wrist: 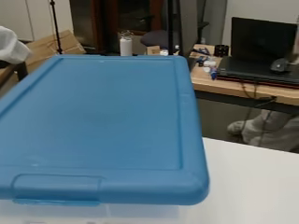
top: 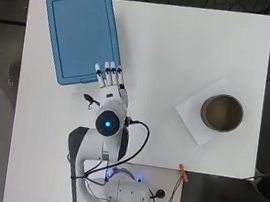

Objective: Teleoperate dual arm-hand system to remove items from a box

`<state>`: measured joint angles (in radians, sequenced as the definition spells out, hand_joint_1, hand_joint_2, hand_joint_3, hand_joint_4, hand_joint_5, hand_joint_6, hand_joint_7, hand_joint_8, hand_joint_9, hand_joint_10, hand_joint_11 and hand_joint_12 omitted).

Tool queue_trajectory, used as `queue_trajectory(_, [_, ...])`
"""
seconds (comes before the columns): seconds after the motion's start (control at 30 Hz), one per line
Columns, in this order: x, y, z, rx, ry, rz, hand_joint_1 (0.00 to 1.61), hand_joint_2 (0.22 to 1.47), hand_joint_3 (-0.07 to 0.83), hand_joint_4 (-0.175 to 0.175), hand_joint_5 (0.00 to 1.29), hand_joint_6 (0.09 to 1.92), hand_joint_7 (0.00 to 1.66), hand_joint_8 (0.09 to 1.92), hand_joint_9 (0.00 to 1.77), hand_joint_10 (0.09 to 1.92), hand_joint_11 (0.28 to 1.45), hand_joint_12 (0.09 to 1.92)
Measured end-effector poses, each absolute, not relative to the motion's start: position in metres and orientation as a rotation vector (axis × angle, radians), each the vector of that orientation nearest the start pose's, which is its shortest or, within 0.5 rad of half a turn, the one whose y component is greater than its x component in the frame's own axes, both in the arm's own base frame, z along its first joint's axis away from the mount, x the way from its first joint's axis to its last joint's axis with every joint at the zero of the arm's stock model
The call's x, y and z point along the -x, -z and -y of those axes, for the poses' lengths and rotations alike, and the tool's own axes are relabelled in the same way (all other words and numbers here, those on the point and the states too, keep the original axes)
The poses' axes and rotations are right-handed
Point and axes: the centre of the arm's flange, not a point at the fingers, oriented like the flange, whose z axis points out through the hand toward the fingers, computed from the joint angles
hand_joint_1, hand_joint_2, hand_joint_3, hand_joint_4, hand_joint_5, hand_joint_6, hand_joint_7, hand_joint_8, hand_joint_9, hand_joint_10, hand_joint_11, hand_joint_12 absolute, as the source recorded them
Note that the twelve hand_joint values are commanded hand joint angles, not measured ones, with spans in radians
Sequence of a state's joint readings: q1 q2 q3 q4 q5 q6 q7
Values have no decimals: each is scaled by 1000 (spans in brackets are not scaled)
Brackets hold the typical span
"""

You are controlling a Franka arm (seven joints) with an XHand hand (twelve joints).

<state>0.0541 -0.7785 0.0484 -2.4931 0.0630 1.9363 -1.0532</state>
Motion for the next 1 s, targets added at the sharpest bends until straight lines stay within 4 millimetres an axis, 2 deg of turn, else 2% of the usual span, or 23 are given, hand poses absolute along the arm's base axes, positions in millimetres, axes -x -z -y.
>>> queue_trajectory(0.03, [-337, -558, -46, 2747, 317, 1716, 84, 703, -6, 43, 24, 87, 35, 87, 45, 91, 372, 126])
queue_trajectory(0.07, [-339, -557, -53, 2809, 285, 1740, 462, 888, 18, -8, 237, 518, 320, 540, 352, 498, 477, 495])
queue_trajectory(0.1, [-340, -558, -59, 2865, 259, 1782, 798, 1015, 21, 50, 478, 1096, 681, 1119, 773, 1075, 728, 1056])
queue_trajectory(0.13, [-339, -558, -62, 2897, 249, 1835, 1027, 1095, 21, 105, 665, 1485, 961, 1507, 1078, 1472, 934, 1457])
queue_trajectory(0.17, [-337, -558, -62, 2899, 261, 1875, 1152, 1144, 22, 139, 773, 1704, 1106, 1726, 1236, 1697, 1048, 1688])
queue_trajectory(0.3, [-326, -548, -54, 2767, 386, 1946, 1256, 1220, 20, 174, 817, 1911, 1183, 1920, 1330, 1911, 1120, 1905])
queue_trajectory(0.33, [-326, -546, -52, 2721, 418, 1918, 1129, 1215, 14, 175, 695, 1917, 1077, 1920, 1246, 1916, 1053, 1898])
queue_trajectory(0.37, [-327, -548, -51, 2695, 435, 1885, 766, 1131, -2, 122, 481, 1535, 821, 1568, 972, 1549, 850, 1378])
queue_trajectory(0.4, [-329, -553, -50, 2680, 433, 1844, 498, 1096, -2, 82, 306, 1304, 564, 1436, 726, 1323, 730, 840])
queue_trajectory(0.43, [-330, -560, -50, 2690, 411, 1798, 354, 1090, 2, 69, 180, 1289, 357, 1505, 535, 1322, 693, 466])
queue_trajectory(0.47, [-331, -575, -56, 2750, 368, 1735, 308, 1093, 4, 62, 112, 1266, 228, 1530, 396, 1324, 676, 242])
queue_trajectory(0.5, [-329, -587, -67, 2812, 345, 1698, 309, 1107, 8, 55, 92, 1200, 165, 1521, 317, 1317, 671, 120])
queue_trajectory(0.53, [-326, -596, -82, 2885, 340, 1655, 325, 1129, 13, 52, 70, 1222, 135, 1611, 295, 1488, 708, 87])
queue_trajectory(0.57, [-324, -597, -92, 2924, 337, 1628, 332, 1163, 21, 51, 43, 1301, 128, 1732, 300, 1671, 756, 87])
queue_trajectory(0.6, [-321, -595, -100, 2954, 330, 1604, 356, 1193, 30, 55, 23, 1430, 140, 1768, 311, 1697, 777, 87])
queue_trajectory(0.67, [-320, -591, -97, 2941, 312, 1635, 413, 1219, 36, 63, 5, 1622, 166, 1767, 335, 1649, 788, 87])
queue_trajectory(0.77, [-321, -592, -90, 2874, 292, 1747, 414, 1219, 30, 52, 0, 1615, 208, 1716, 369, 1610, 814, 87])
queue_trajectory(0.8, [-322, -596, -90, 2869, 300, 1753, 447, 1310, 29, 96, 124, 1718, 290, 1787, 441, 1720, 761, 318])
queue_trajectory(0.83, [-323, -600, -88, 2871, 315, 1737, 559, 1319, 7, 132, 316, 1808, 556, 1854, 713, 1810, 778, 888])
queue_trajectory(0.87, [-323, -603, -87, 2873, 330, 1714, 702, 1303, -10, 153, 600, 1863, 896, 1896, 1043, 1865, 918, 1349])
queue_trajectory(0.9, [-322, -606, -86, 2874, 361, 1693, 843, 1281, -11, 95, 866, 1893, 1142, 1919, 1274, 1894, 1056, 1622])
queue_trajectory(0.93, [-321, -606, -83, 2868, 399, 1682, 960, 1261, -10, 28, 1012, 1908, 1262, 1920, 1391, 1908, 1142, 1759])
queue_trajectory(1.0, [-320, -602, -70, 2794, 494, 1675, 1070, 1236, -3, 113, 953, 1918, 1318, 1920, 1464, 1918, 1200, 1823])
